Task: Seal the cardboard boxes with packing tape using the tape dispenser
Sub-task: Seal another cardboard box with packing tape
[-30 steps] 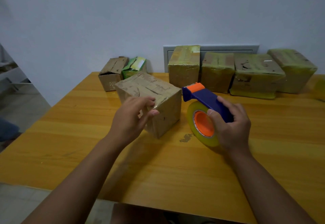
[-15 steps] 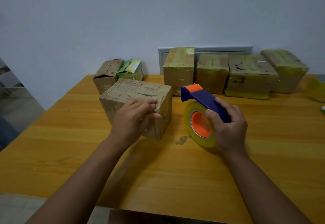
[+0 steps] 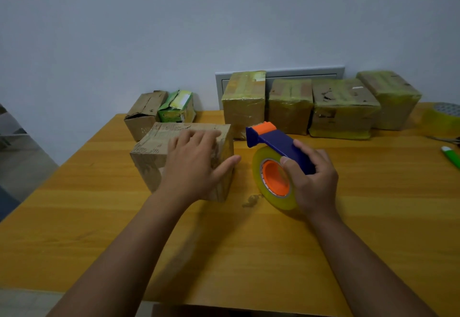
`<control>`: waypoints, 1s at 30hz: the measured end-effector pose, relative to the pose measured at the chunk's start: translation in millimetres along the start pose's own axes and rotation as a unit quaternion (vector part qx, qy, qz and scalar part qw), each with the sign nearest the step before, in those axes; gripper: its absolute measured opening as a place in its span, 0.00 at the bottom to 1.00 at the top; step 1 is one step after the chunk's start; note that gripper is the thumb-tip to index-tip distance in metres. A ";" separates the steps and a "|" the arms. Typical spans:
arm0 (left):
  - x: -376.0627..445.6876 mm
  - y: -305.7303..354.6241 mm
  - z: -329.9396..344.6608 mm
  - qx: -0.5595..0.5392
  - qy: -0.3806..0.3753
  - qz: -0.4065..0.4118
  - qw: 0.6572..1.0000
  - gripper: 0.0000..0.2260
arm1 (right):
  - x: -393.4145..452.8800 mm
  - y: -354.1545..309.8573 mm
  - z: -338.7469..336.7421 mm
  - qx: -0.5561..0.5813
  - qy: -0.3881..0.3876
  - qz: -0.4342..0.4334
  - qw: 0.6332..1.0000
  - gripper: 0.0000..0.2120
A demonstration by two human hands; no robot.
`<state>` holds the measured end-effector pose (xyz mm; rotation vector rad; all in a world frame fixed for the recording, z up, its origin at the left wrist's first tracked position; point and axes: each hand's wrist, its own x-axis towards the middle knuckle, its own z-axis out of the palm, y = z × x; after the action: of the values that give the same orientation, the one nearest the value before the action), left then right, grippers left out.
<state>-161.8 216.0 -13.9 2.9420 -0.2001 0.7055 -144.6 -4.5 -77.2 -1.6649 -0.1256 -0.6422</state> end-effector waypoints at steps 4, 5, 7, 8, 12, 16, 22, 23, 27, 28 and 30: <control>14.4 14.0 3.8 0.037 -0.054 -0.029 0.997 0.21 | 1.9 1.1 -1.2 0.007 0.006 0.012 1.000 0.27; 12.8 11.7 1.8 0.022 -0.060 -0.032 0.997 0.21 | 2.9 1.4 -1.9 0.015 0.013 0.019 1.000 0.26; 2.1 0.1 -5.5 -0.004 -0.072 -0.030 0.997 0.26 | 5.3 3.3 -3.0 0.028 0.027 0.034 0.999 0.23; -4.0 -8.5 -12.9 -0.005 -0.081 -0.015 0.997 0.28 | 6.4 4.5 -3.5 0.031 0.033 0.042 0.998 0.22; -19.9 -50.8 -47.4 -0.057 -0.128 0.022 0.990 0.25 | 7.5 6.6 -2.1 0.032 0.042 0.051 0.997 0.20; -9.6 -37.3 -44.5 -0.112 -0.068 -0.064 0.989 0.10 | 3.1 1.2 0.7 0.021 0.021 0.031 0.999 0.24; 8.9 -16.6 -16.0 0.091 -0.090 -0.050 0.991 0.18 | 2.1 0.1 -1.3 0.018 0.011 0.030 0.999 0.25; 5.8 -21.7 -22.0 0.087 -0.097 -0.041 0.991 0.17 | 2.7 0.3 -2.1 0.022 0.013 0.036 0.999 0.24; -5.5 -56.3 -48.7 0.102 -0.172 -0.042 0.979 0.20 | 6.8 0.8 -3.7 0.043 0.024 0.057 0.997 0.23; -5.1 -64.6 -51.6 0.100 -0.169 -0.053 0.979 0.20 | 7.3 1.4 -4.0 0.043 0.025 0.059 0.997 0.23; -3.0 -66.5 -48.8 0.026 -0.126 -0.089 0.988 0.15 | 7.2 2.0 -3.4 0.038 0.024 0.057 0.997 0.25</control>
<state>-175.8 288.5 22.9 3.0420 0.0630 0.3202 -138.8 -10.1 -75.3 -1.5709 -0.0197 -0.5838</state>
